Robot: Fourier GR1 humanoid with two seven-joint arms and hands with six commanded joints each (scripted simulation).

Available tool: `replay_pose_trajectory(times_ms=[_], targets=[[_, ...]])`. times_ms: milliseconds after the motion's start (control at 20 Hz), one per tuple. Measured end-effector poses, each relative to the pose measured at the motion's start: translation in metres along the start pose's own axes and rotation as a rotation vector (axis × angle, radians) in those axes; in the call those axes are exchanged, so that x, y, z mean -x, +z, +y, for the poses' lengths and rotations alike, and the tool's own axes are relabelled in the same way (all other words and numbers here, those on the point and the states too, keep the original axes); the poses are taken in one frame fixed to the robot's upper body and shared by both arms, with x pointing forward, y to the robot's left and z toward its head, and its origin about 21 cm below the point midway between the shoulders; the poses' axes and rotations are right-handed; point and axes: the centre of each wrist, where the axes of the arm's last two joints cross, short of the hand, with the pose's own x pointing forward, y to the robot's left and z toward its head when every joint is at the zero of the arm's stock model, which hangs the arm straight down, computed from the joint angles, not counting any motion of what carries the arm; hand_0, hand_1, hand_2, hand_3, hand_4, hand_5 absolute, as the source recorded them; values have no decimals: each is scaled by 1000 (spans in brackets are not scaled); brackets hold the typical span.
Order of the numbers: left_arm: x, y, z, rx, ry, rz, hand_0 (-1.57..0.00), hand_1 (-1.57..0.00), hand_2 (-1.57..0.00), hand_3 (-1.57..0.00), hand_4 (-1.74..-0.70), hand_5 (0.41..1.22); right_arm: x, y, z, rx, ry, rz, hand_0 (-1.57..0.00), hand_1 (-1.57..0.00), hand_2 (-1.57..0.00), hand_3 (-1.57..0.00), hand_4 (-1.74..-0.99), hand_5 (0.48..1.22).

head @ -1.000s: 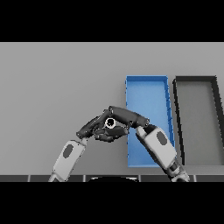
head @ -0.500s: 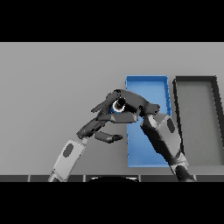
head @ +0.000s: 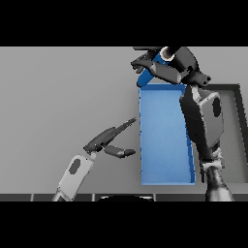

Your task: Pick up the blue pipe and place it into the blue bin.

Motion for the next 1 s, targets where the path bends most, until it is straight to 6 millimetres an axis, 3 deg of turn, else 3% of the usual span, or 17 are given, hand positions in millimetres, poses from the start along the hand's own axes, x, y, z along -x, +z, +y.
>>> replay_pose_trajectory(times_ms=[100, 250, 400, 550, 750, 1000], targets=[[-1, 2, 0, -5, -6, -8, 1, 1, 1, 1, -882, 411, 3, 5, -24, 77, 24, 20, -1571, -1571, -1571, -1571, -1741, 1221], [-1, 5, 4, -12, -31, -20, 1, 1, 1, 1, -871, 415, 27, 28, -56, 184, 42, 131, -1571, -1571, -1571, -1571, -1741, 1221], [-1, 6, 5, -12, -34, -7, 1, 1, 1, 1, -865, 419, 53, 58, -66, 255, -1, 207, -1571, -1571, -1571, -1571, -1741, 1221], [6, 6, -2, 7, -19, -1, 1, 1, 1, 1, -875, 422, 75, 85, -70, 308, -4, 314, -1571, -1571, -1571, -1571, -1741, 1221], [1, 9, -1, -8, -5, -9, 1, 1, 1, 1, -880, 427, 108, 122, -63, 396, -34, 463, -1571, -1571, -1571, -1571, -1741, 1221], [4, 9, -8, -2, 4, -4, 1, 1, 1, 1, -888, 422, 125, 147, -45, 514, -35, 664, -1571, -1571, -1571, -1521, -1741, 1221]])
